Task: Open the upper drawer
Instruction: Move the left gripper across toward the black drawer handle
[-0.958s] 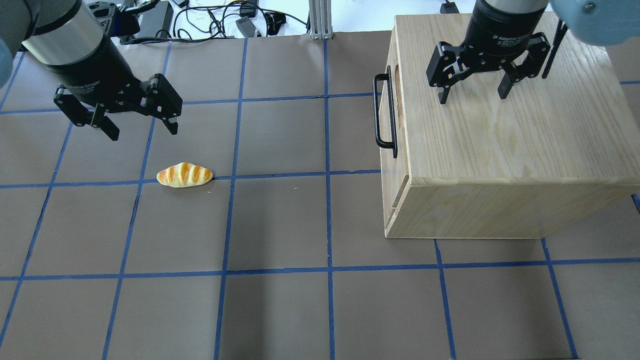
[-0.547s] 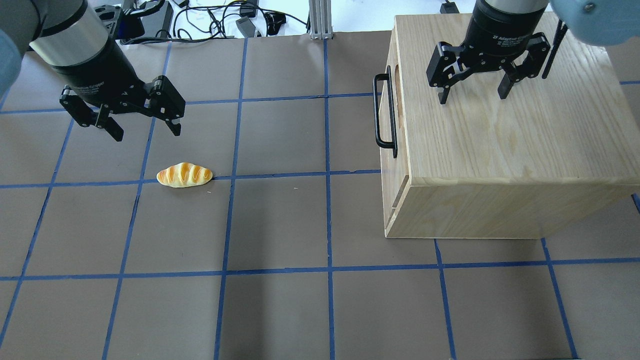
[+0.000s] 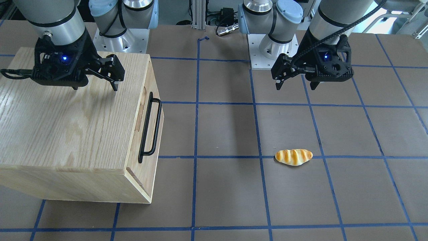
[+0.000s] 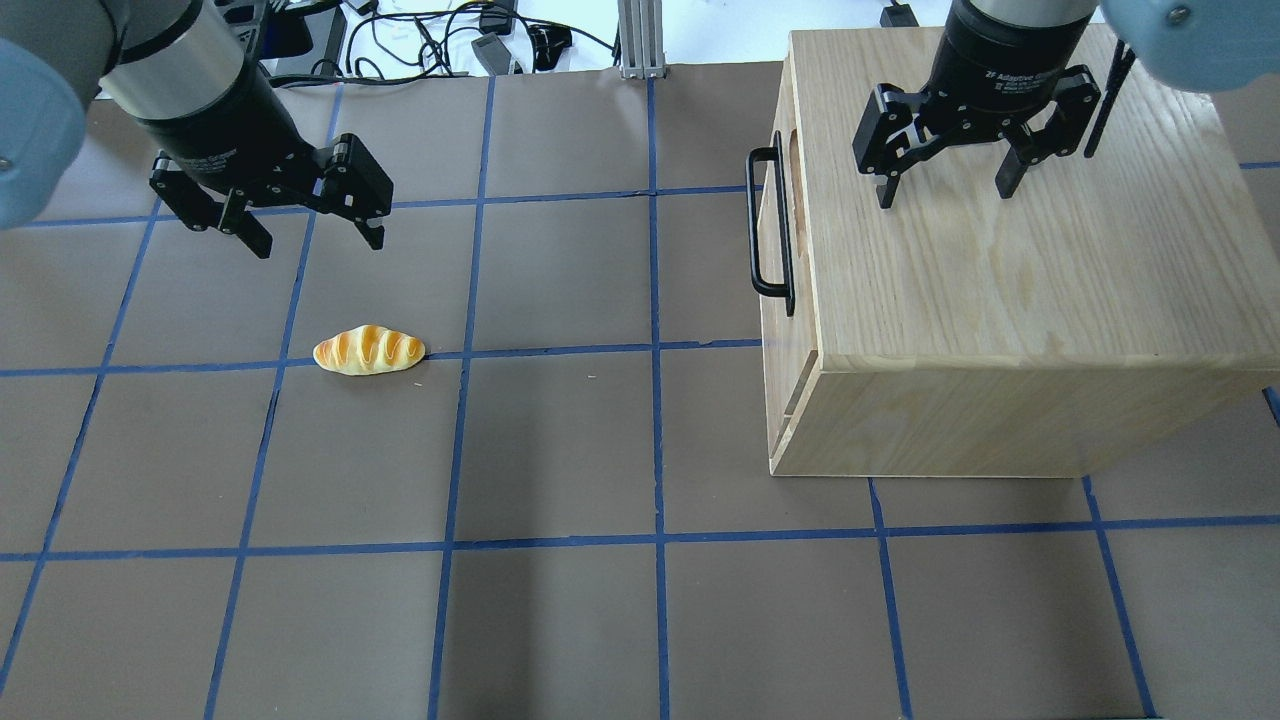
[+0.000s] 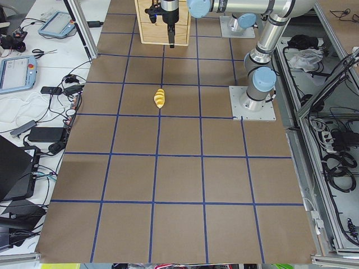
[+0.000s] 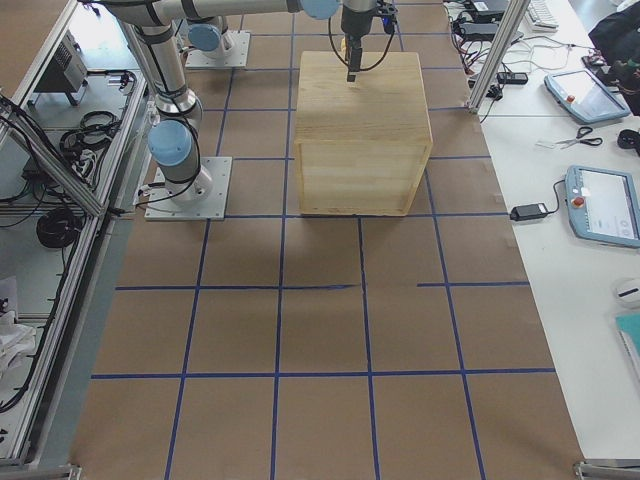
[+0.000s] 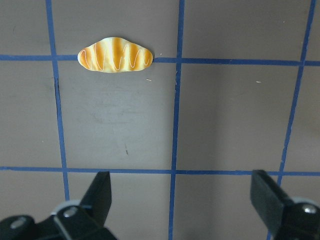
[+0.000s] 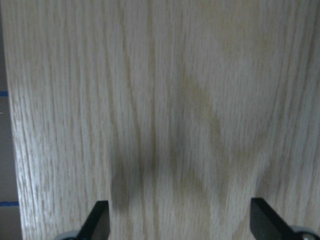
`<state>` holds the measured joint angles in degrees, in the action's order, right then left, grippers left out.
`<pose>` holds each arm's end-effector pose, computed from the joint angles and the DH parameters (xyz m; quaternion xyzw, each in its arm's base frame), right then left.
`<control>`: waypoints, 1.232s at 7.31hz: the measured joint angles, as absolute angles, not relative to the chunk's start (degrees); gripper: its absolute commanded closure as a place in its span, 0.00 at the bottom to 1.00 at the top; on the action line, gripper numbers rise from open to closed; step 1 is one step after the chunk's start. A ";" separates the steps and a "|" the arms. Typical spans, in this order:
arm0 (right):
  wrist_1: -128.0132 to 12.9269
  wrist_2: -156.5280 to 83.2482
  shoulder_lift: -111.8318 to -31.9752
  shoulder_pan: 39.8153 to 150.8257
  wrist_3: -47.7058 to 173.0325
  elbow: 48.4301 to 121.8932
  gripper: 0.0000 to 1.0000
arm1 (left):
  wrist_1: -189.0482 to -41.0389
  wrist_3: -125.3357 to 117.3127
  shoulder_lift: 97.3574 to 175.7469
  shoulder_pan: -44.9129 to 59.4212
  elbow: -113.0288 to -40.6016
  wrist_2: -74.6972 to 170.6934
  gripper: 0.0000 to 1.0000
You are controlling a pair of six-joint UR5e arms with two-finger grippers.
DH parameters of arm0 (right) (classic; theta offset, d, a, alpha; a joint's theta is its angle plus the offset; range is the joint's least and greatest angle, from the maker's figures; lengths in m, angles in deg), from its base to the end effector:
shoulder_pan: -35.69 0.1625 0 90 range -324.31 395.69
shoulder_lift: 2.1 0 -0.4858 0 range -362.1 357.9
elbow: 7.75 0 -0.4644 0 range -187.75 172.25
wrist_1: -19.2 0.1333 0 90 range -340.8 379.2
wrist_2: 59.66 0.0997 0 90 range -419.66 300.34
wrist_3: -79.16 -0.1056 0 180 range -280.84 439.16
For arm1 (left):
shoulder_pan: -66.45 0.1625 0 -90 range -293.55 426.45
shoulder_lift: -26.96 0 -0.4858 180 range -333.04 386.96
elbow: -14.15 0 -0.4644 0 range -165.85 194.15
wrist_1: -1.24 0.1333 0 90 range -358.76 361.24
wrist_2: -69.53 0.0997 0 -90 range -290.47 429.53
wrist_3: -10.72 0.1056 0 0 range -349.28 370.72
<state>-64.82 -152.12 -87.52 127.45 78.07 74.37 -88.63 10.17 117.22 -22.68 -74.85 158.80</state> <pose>0.1470 -0.5928 0.5634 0.0063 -0.9995 -0.0228 0.0220 -0.1260 -0.5698 0.5502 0.0123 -0.9999 0.0076 0.0063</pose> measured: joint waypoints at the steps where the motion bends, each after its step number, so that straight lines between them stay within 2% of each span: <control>1: -64.82 -152.12 -87.52 127.45 78.06 74.36 0.00 | -87.00 9.80 117.81 -23.52 -74.82 158.07 0.00; 9: -64.82 -152.12 -87.52 127.42 78.06 74.34 0.00 | -67.21 -14.95 126.98 -37.11 -72.64 145.42 0.00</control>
